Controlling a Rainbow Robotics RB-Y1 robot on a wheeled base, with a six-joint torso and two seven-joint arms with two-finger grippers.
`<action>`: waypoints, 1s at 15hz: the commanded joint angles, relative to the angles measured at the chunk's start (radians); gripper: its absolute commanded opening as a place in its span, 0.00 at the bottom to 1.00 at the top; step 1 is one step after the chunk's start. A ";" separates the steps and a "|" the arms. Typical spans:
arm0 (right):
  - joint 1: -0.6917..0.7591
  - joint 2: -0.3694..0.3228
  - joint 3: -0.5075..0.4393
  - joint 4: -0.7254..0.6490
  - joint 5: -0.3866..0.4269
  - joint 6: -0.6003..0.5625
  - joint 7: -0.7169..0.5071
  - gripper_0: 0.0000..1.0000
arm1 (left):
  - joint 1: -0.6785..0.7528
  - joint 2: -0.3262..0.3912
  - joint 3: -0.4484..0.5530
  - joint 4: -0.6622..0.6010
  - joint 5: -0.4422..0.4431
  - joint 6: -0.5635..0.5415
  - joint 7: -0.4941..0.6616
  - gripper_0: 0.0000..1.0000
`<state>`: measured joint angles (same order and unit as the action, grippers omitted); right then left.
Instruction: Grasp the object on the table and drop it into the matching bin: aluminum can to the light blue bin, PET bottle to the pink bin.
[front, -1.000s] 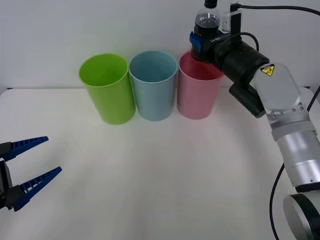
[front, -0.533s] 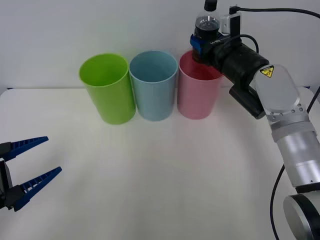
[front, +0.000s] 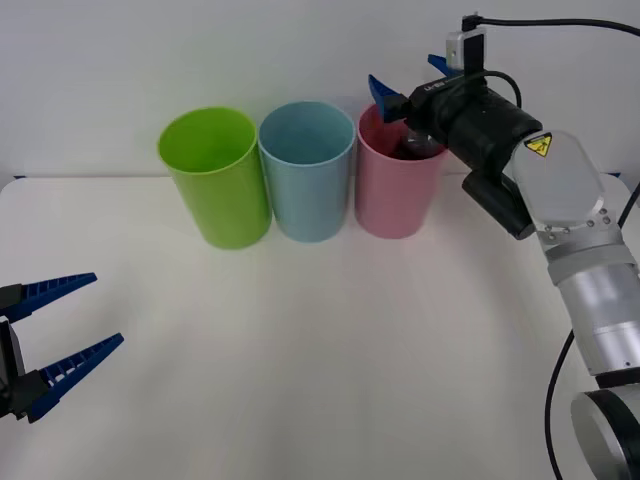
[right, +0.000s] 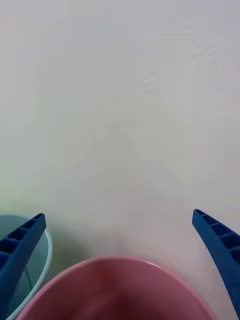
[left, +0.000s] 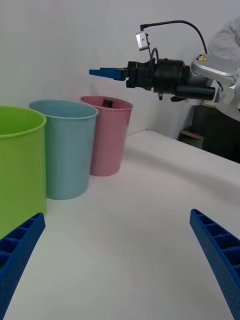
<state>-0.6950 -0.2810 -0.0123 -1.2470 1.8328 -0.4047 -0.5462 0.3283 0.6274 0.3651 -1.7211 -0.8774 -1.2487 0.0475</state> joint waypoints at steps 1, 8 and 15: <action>0.000 -0.003 0.000 -0.002 -0.006 0.000 0.000 1.00 | 0.000 0.000 0.000 0.000 0.000 0.000 0.000 1.00; 0.005 -0.047 0.000 -0.061 -0.145 -0.065 0.015 1.00 | 0.000 0.000 0.000 0.000 0.000 0.000 0.000 1.00; 0.379 -0.282 -0.015 -0.537 -0.504 -0.217 0.017 1.00 | 0.000 0.000 0.000 0.000 0.000 0.000 0.000 1.00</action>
<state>-0.3659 -0.5371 -0.0197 -1.7331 1.3670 -0.6102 -0.5327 0.3283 0.6274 0.3651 -1.7211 -0.8774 -1.2486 0.0475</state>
